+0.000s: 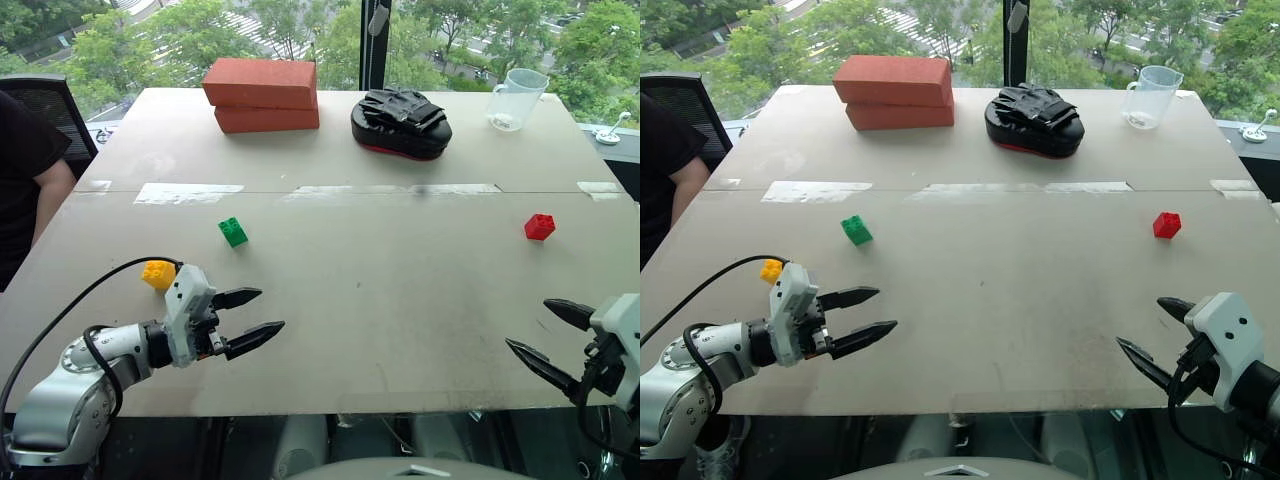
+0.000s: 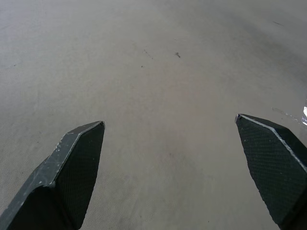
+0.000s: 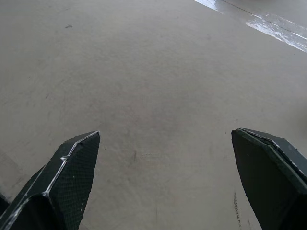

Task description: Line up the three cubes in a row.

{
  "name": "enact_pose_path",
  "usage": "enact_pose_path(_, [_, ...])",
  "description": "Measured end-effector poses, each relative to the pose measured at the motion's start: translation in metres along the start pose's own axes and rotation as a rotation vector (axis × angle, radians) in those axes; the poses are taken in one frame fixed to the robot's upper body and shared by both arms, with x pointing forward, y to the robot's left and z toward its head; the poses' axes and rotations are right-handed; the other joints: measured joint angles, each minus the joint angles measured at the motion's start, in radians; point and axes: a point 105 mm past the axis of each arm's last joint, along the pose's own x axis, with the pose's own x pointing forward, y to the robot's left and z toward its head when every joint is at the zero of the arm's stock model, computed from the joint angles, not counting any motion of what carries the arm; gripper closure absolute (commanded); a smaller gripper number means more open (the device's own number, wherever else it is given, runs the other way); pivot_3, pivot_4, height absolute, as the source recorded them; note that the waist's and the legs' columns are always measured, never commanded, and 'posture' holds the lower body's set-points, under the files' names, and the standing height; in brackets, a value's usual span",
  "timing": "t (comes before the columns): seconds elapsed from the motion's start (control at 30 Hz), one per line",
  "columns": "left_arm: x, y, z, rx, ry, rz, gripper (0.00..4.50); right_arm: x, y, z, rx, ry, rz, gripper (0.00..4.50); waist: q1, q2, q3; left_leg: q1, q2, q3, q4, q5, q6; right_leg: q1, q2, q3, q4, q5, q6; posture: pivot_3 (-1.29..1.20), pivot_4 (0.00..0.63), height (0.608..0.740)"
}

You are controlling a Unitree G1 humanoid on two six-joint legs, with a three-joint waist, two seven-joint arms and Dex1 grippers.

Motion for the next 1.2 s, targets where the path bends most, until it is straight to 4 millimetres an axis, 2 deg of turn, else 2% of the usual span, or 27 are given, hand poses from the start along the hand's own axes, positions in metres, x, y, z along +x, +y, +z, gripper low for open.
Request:
enact_pose_path(0.1, [0.003,0.002,0.003,-0.005,-0.02,0.014,0.03,0.001,-0.004,0.003,-0.006,-0.018,-0.025,0.0,0.0,0.0,0.0,0.0,0.0,0.0,-0.001,0.0,0.0,0.0,0.0,0.0,-0.001,0.0,0.0,0.0,0.15,0.74])
enact_pose_path(0.17, [0.016,0.007,0.023,-0.029,-0.111,0.039,0.03,0.008,-0.02,0.016,-0.005,-0.089,-0.145,0.0,0.002,-0.002,0.001,-0.001,0.0,-0.001,0.001,0.0,0.0,0.001,0.001,0.0,0.0,0.0,0.0,0.0,0.15,0.74])
enact_pose_path(0.23, [0.034,-0.009,0.05,-0.007,-0.18,-0.04,0.03,0.013,-0.041,0.029,0.003,-0.115,-0.282,0.0,0.001,-0.004,0.003,-0.002,0.0,-0.001,0.004,0.0,0.0,0.0,0.001,0.0,0.0,0.0,0.0,0.0,0.15,0.74])
enact_pose_path(0.3, [0.04,-0.023,0.065,0.044,-0.192,-0.112,0.03,0.017,-0.059,0.028,0.047,-0.049,-0.376,0.0,-0.001,-0.005,0.003,-0.001,-0.002,0.0,0.004,0.002,0.004,0.001,0.001,0.002,0.0,0.003,-0.004,0.0,0.15,0.74])
enact_pose_path(0.33, [0.043,-0.028,0.069,0.068,-0.184,-0.144,0.03,0.019,-0.069,0.028,0.076,-0.041,-0.415,0.0,-0.003,-0.005,0.003,-0.001,-0.003,0.001,0.004,0.002,0.004,0.001,0.001,0.002,0.0,0.004,-0.005,0.0,0.15,0.74])
enact_pose_path(0.37, [0.049,-0.038,0.074,0.111,-0.171,-0.207,0.03,0.023,-0.087,0.03,0.136,-0.029,-0.484,0.0,-0.005,-0.005,0.003,-0.001,-0.004,0.002,0.004,0.002,0.004,0.001,0.002,0.003,0.0,0.004,-0.006,0.0,0.15,0.74])
enact_pose_path(0.43, [0.057,-0.049,0.081,0.153,-0.171,-0.277,0.03,0.029,-0.106,0.029,0.219,-0.003,-0.543,0.0,-0.002,-0.005,0.003,-0.001,-0.004,0.001,0.003,0.002,0.004,0.001,0.003,0.004,0.001,0.004,-0.007,0.0,0.15,0.74])
enact_pose_path(0.6, [0.07,-0.064,0.097,0.202,-0.205,-0.362,0.03,0.054,-0.13,0.018,0.353,0.105,-0.558,0.0,0.0,-0.004,0.004,-0.008,-0.005,0.002,0.002,0.003,0.004,-0.003,0.007,0.003,0.001,0.004,-0.007,0.0,0.15,0.74])
enact_pose_path(0.67, [0.072,-0.066,0.1,0.21,-0.209,-0.373,0.03,0.062,-0.138,0.014,0.391,0.132,-0.559,0.0,-0.001,-0.004,0.004,-0.014,-0.006,0.002,0.004,0.003,0.004,-0.008,0.007,0.004,0.002,0.007,-0.002,0.0,0.15,0.74])
enact_pose_path(0.87, [0.077,-0.068,0.101,0.198,-0.221,-0.374,0.03,0.083,-0.171,0.014,0.461,0.153,-0.607,0.0,-0.004,-0.004,0.004,-0.014,-0.006,0.002,0.005,0.003,0.004,-0.009,0.008,0.005,0.002,0.007,-0.002,0.0,0.15,0.74])
enact_pose_path(1.2, [0.079,-0.063,0.097,0.161,-0.233,-0.361,0.03,0.107,-0.191,0.024,0.452,0.127,-0.59,0.0,-0.005,-0.004,0.004,-0.013,-0.006,0.001,0.006,0.003,0.004,-0.008,0.01,0.009,0.005,0.007,-0.002,0.0,0.15,0.74])
